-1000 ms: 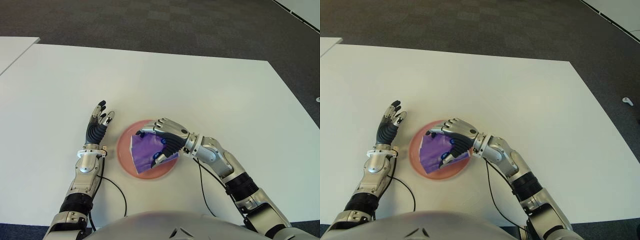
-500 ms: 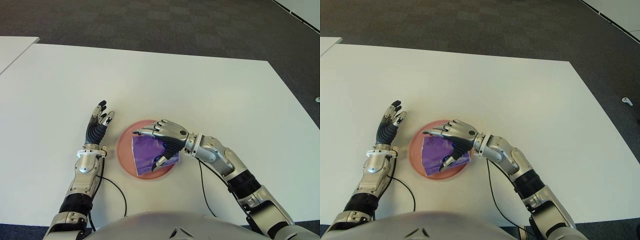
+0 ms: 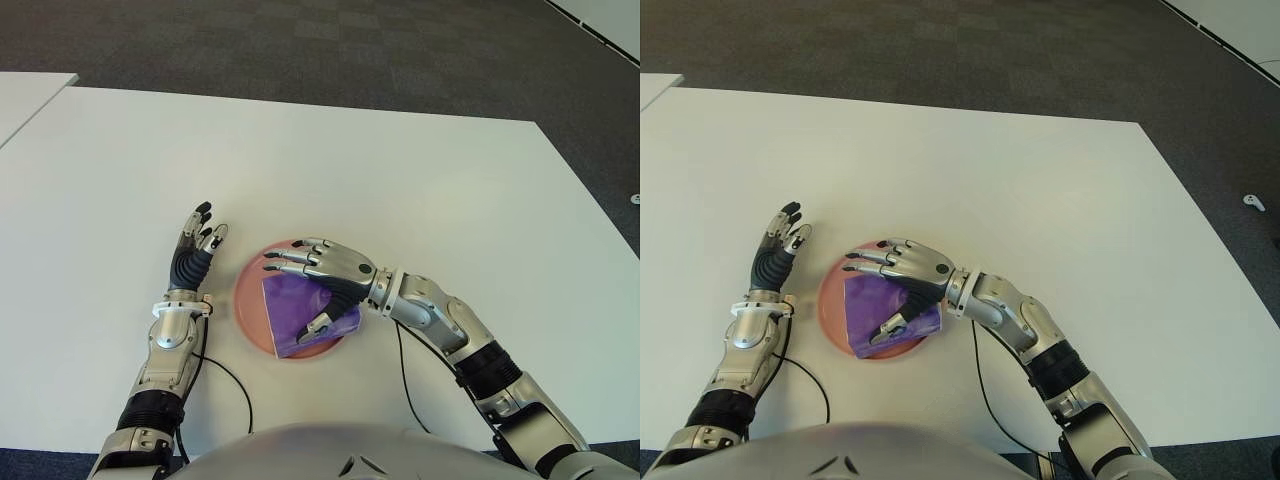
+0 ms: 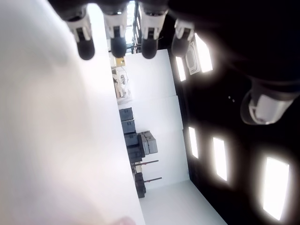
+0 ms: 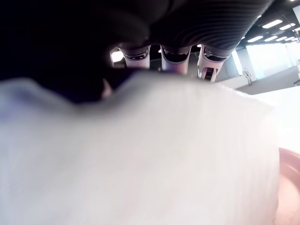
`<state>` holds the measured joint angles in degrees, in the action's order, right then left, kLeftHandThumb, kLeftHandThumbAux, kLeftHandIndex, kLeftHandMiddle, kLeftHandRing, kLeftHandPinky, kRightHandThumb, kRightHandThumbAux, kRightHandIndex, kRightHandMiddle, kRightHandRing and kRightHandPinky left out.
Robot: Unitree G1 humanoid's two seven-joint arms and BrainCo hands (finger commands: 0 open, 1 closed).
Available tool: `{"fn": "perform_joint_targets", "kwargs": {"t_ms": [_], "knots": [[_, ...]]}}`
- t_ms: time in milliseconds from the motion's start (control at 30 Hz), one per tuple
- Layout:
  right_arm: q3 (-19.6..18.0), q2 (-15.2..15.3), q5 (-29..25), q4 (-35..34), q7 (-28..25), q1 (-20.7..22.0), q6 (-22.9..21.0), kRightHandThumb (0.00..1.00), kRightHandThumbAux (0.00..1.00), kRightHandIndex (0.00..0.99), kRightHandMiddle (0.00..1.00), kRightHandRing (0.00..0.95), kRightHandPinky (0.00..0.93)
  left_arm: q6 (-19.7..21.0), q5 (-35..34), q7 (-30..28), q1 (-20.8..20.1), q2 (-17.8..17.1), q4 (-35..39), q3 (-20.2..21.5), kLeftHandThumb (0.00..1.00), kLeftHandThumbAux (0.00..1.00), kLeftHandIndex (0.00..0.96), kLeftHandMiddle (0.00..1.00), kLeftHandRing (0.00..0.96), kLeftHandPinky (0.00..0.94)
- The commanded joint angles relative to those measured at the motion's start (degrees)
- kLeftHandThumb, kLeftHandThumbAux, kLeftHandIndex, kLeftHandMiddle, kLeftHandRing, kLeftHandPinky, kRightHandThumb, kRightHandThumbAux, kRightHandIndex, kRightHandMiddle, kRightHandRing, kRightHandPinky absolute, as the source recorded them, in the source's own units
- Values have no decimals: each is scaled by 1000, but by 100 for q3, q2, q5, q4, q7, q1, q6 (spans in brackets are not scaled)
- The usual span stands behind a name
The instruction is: Put the tissue paper into the plate.
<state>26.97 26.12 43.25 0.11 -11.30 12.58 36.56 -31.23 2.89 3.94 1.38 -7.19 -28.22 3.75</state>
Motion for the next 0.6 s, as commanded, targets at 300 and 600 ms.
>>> {"fn": "perform_joint_targets", "kwargs": {"t_ms": [300,600], "knots": [[2,-32,434,-44,317,-106,-120,170,164,0,0,0,0,358,-9,-62,302,134,-366,-45,0,391,0,0,0,0],[-107,-178,545,75,997,-129,-170,163,170,0,0,0,0,244,15,-1,421,184,-180,-27,0,388,0,0,0,0]]}}
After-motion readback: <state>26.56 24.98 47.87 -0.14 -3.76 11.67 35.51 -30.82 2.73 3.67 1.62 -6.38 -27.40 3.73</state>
